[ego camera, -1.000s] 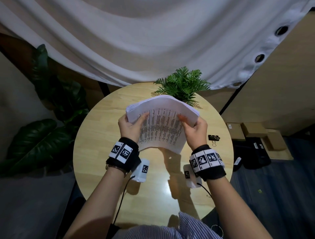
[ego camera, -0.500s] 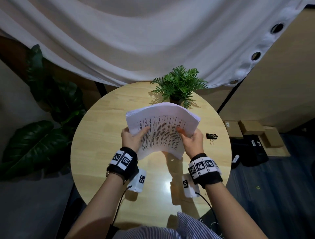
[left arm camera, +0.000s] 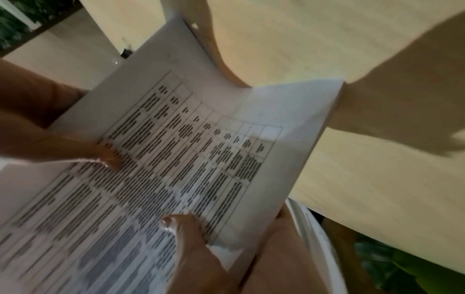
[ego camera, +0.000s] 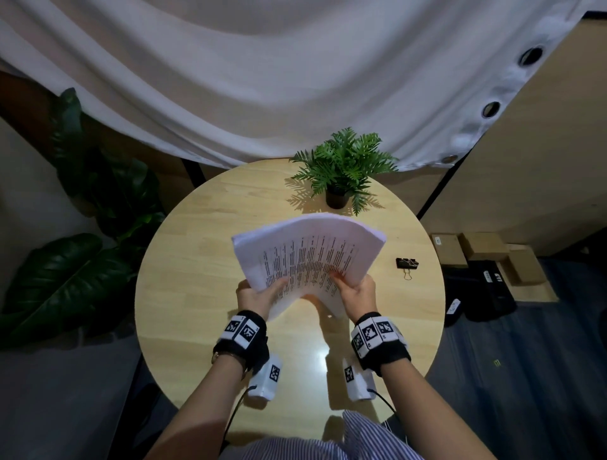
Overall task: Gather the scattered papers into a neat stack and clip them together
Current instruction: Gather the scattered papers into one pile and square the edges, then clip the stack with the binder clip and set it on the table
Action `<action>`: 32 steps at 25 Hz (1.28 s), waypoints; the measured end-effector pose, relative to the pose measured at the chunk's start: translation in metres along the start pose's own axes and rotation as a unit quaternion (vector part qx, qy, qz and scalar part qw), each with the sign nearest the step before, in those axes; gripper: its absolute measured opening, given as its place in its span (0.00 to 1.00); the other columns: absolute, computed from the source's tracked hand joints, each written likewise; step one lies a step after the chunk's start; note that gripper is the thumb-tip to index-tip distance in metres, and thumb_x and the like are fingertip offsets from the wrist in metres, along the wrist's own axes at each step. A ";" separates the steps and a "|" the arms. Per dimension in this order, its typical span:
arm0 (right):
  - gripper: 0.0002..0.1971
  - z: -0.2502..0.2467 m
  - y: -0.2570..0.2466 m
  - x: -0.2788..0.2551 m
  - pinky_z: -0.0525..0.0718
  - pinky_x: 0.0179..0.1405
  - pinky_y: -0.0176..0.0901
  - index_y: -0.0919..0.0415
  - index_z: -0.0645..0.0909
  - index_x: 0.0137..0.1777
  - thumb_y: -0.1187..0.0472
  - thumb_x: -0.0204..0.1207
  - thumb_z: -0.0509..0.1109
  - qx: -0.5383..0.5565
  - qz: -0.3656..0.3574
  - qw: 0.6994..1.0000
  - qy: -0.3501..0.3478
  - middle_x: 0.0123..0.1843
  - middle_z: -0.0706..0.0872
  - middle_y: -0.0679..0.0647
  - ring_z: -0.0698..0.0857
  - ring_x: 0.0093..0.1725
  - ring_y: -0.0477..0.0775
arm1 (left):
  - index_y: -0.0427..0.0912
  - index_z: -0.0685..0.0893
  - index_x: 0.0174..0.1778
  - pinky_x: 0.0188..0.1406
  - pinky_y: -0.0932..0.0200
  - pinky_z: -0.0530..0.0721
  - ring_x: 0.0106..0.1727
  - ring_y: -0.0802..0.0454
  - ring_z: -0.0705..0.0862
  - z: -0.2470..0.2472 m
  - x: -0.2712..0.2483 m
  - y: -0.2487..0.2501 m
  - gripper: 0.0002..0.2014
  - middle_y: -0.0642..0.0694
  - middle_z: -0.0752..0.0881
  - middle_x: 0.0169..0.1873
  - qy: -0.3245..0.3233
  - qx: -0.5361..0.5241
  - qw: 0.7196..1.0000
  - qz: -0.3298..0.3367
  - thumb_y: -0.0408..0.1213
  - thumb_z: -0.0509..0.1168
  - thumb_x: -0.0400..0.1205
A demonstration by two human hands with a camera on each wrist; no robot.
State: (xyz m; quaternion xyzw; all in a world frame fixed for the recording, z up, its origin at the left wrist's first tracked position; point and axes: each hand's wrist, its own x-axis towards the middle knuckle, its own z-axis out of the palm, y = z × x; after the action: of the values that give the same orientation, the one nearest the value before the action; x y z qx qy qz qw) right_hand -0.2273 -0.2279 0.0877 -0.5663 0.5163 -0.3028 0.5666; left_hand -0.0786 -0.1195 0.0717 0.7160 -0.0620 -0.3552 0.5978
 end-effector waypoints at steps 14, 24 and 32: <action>0.36 -0.039 0.039 0.039 0.86 0.56 0.52 0.60 0.80 0.61 0.40 0.58 0.82 -0.132 0.099 0.967 -0.193 0.53 0.88 0.54 0.87 0.53 0.54 | 0.44 0.85 0.36 0.48 0.44 0.84 0.41 0.46 0.84 0.025 0.015 0.074 0.12 0.37 0.86 0.39 -0.033 0.033 0.990 0.136 0.50 0.71 0.70; 0.21 -0.141 0.066 0.139 0.81 0.58 0.52 0.59 0.80 0.68 0.73 0.78 0.60 -0.534 0.030 0.845 -0.005 0.72 0.72 0.64 0.80 0.62 0.69 | 0.48 0.81 0.33 0.45 0.53 0.79 0.41 0.48 0.81 0.023 0.015 0.038 0.09 0.38 0.84 0.38 -0.015 0.100 0.991 0.090 0.37 0.68 0.80; 0.10 -0.106 0.048 0.111 0.83 0.47 0.48 0.62 0.88 0.53 0.66 0.78 0.65 -0.439 -0.020 0.896 0.061 0.50 0.90 0.65 0.86 0.49 0.66 | 0.35 0.84 0.43 0.39 0.58 0.82 0.31 0.53 0.85 0.014 0.011 0.019 0.05 0.46 0.85 0.33 -0.034 0.125 0.990 0.063 0.34 0.67 0.80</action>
State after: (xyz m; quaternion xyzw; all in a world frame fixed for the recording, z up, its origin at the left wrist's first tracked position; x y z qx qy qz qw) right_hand -0.3063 -0.3570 0.0333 -0.7479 0.6189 -0.0909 0.2219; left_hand -0.0725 -0.1420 0.0839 0.7675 -0.1714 -0.3300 0.5222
